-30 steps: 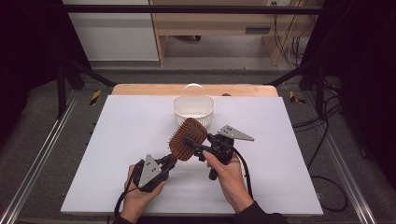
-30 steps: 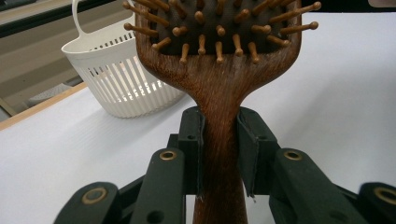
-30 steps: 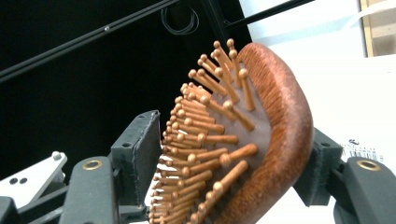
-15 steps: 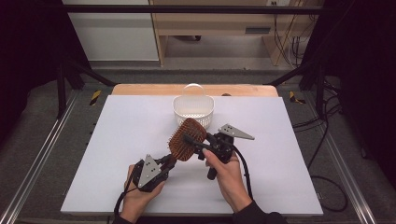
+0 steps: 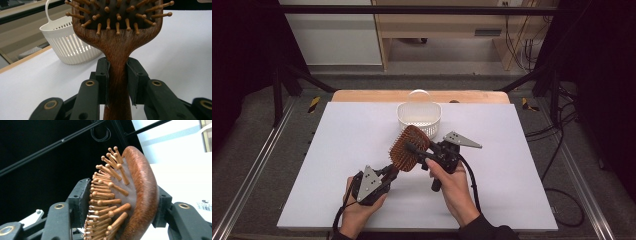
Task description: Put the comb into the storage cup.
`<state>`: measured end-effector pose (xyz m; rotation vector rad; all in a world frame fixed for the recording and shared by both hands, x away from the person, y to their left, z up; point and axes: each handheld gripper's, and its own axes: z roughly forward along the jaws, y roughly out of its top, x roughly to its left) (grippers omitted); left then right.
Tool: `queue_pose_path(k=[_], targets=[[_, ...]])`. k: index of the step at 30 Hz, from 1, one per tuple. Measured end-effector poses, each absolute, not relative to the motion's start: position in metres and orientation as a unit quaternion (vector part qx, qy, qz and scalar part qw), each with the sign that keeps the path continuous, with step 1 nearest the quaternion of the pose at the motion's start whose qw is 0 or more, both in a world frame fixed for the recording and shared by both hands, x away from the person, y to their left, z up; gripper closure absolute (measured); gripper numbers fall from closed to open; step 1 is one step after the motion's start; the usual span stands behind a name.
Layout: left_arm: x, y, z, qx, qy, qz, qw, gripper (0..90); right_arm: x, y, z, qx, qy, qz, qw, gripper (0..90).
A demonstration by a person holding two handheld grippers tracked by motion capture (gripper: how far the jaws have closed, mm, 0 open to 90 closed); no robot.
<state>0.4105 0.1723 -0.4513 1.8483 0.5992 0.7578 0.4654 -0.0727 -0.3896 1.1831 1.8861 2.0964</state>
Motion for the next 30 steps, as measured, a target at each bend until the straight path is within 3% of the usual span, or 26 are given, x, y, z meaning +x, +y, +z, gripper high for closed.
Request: queue_pose_path(k=[20,22,24,30], targets=[[0.415,0.179,-0.453,0.751,0.275,0.292,0.524,71.1,0.462,-0.056,-0.377,0.382,0.622,0.680,0.065,52.6],[0.415,0.180,-0.453,0.747,0.279,0.290,0.529,67.4,0.463,-0.056,-0.376,0.386,0.620,0.679,0.071,52.5],[0.414,0.182,-0.452,0.741,0.285,0.295,0.532,57.7,0.467,-0.061,-0.374,0.394,0.617,0.676,0.086,52.5],[0.413,0.200,-0.447,0.714,0.312,0.297,0.552,45.3,0.479,-0.079,-0.367,0.418,0.593,0.681,0.098,52.4]])
